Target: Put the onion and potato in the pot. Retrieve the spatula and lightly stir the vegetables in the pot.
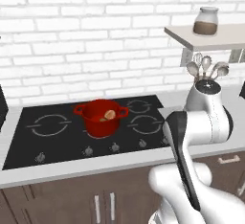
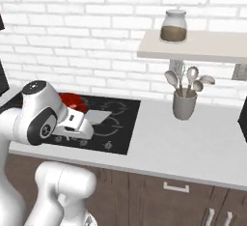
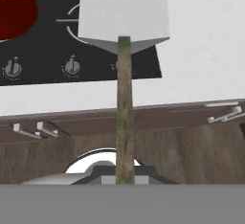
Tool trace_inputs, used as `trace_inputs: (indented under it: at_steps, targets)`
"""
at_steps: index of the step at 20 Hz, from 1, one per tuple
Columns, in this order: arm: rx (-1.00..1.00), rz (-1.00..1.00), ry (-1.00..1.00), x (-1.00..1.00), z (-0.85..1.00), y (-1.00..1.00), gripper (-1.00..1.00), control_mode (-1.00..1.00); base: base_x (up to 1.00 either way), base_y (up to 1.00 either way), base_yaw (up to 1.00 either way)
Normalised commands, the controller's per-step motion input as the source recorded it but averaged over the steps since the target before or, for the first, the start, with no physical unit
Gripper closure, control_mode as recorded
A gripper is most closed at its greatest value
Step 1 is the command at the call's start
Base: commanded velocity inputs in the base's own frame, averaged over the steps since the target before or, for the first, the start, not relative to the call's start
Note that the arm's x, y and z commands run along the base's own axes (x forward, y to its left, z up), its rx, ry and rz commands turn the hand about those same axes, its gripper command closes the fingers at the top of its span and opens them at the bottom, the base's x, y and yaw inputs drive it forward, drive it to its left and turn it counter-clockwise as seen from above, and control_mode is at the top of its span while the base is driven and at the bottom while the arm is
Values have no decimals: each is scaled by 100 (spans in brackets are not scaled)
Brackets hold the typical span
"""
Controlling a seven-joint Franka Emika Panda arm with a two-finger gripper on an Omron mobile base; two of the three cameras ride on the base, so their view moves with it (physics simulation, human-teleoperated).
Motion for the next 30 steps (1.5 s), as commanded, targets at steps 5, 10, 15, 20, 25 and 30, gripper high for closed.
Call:
trace_inputs:
  at_steps: [5, 10, 15, 20, 25, 30]
  targets:
    - [0, 0, 0, 0, 0, 0, 100, 100, 3, 100, -1]
    - [0, 0, 0, 0, 0, 0, 100, 100, 43, 65, 0]
    - [0, 0, 0, 0, 0, 0, 100, 100, 100, 5, -3]
    - [0, -2, -5, -4, 36, 0, 100, -100, 25, 0, -3]
    - [26, -10, -4, -19, 100, -1, 100, -100, 0, 0, 0]
    - [51, -23, 27, 29, 84, 0, 100, -100, 0, 0, 0]
